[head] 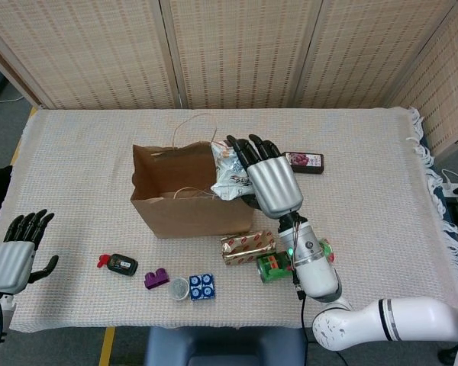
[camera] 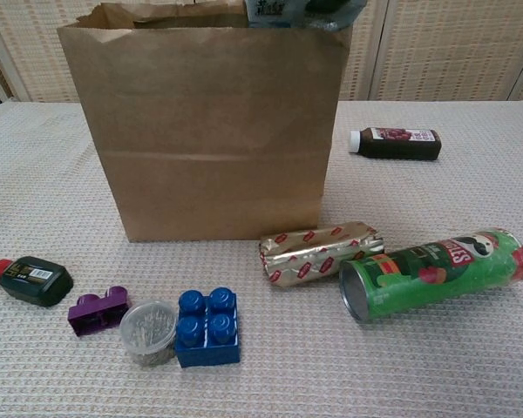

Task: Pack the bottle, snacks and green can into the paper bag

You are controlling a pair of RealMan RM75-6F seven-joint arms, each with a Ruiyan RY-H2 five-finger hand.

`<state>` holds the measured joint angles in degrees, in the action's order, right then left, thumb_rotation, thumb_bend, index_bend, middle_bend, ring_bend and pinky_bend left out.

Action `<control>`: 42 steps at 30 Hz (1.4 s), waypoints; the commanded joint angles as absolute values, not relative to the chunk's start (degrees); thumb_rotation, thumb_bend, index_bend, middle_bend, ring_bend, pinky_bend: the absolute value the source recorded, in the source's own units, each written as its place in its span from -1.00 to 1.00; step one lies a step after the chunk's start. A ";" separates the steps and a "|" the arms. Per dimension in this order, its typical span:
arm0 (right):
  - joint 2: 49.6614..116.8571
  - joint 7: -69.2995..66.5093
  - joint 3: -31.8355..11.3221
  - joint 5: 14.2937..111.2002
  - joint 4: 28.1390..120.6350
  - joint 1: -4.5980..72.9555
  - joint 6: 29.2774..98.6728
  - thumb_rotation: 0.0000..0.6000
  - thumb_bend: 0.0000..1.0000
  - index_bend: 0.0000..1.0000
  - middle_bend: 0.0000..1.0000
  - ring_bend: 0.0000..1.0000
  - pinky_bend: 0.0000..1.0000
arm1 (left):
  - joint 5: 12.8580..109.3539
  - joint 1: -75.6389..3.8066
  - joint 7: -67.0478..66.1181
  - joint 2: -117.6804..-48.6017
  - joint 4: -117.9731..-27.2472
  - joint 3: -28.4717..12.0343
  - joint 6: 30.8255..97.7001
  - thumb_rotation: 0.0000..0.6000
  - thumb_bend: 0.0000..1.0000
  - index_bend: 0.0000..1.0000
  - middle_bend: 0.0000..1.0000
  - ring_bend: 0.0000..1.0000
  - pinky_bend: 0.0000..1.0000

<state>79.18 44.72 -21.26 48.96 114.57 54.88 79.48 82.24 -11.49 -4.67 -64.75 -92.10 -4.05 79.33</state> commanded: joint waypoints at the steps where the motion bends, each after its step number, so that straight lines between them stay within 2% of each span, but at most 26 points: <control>1: 79.74 42.06 -22.64 50.46 114.21 54.39 80.26 1.00 -0.75 -1.00 -0.72 -0.87 -0.66 | 82.16 -11.46 -4.83 -64.82 -92.16 -4.07 79.40 1.00 -0.32 -0.90 -1.00 -1.00 -1.00; 6: 79.72 42.54 -23.33 48.87 114.95 54.69 79.83 1.00 -0.87 -1.00 -0.96 -1.00 -0.81 | 82.09 -11.48 -4.79 -64.79 -92.18 -4.10 79.33 1.00 -0.32 -0.90 -1.00 -1.00 -1.00; 21: 81.84 39.98 -25.95 50.35 114.84 55.00 82.53 1.00 -0.88 -1.00 -0.97 -1.00 -0.83 | 82.13 -11.51 -4.67 -64.74 -92.14 -4.08 79.25 1.00 -0.32 -0.90 -1.00 -1.00 -1.00; 23: 81.88 39.97 -25.99 50.47 114.75 55.04 82.54 1.00 -0.79 -1.00 -0.97 -1.00 -0.83 | 82.11 -11.50 -4.70 -64.74 -92.15 -4.09 79.26 1.00 -0.32 -0.90 -1.00 -1.00 -1.00; 25: 81.80 39.89 -26.06 50.26 114.81 55.03 82.29 1.00 -0.50 -1.00 -0.97 -1.00 -0.83 | 82.10 -11.50 -4.71 -64.75 -92.17 -4.09 79.26 1.00 -0.32 -0.90 -1.00 -1.00 -1.00; 30: 81.90 39.69 -26.55 49.75 114.20 55.30 81.85 1.00 -0.03 -1.00 -0.97 -1.00 -0.84 | 82.07 -11.52 -4.62 -64.70 -92.19 -4.10 79.19 1.00 -0.32 -0.89 -1.00 -1.00 -1.00; 32: 82.01 39.66 -27.07 49.15 114.32 55.56 81.70 1.00 0.12 -1.00 -0.97 -1.00 -0.84 | 82.07 -11.53 -4.56 -64.68 -92.18 -4.10 79.16 1.00 -0.32 -0.90 -1.00 -1.00 -1.00; 34: 82.09 39.67 -27.47 48.76 114.54 55.85 81.52 1.00 0.17 -1.00 -0.97 -1.00 -0.84 | 82.09 -11.54 -4.55 -64.69 -92.16 -4.10 79.17 1.00 -0.32 -0.90 -1.00 -1.00 -1.00; 37: 82.26 40.00 -27.73 48.51 114.96 56.41 81.21 1.00 0.11 -1.00 -0.97 -1.00 -0.84 | 82.11 -11.53 -4.52 -64.67 -92.17 -4.09 79.18 1.00 -0.32 -0.90 -1.00 -1.00 -1.00; 39: 82.62 40.58 -27.84 48.19 115.19 56.92 81.23 1.00 -0.12 -1.00 -0.97 -1.00 -0.84 | 82.13 -11.52 -4.50 -64.68 -92.17 -4.07 79.18 1.00 -0.32 -0.90 -1.00 -1.00 -1.00; 42: 83.40 42.28 -27.83 46.94 115.14 57.79 81.56 1.00 -0.33 -1.00 -0.97 -1.00 -0.84 | 82.15 -11.52 -4.43 -64.66 -92.17 -4.07 79.18 1.00 -0.32 -0.90 -1.00 -1.00 -1.00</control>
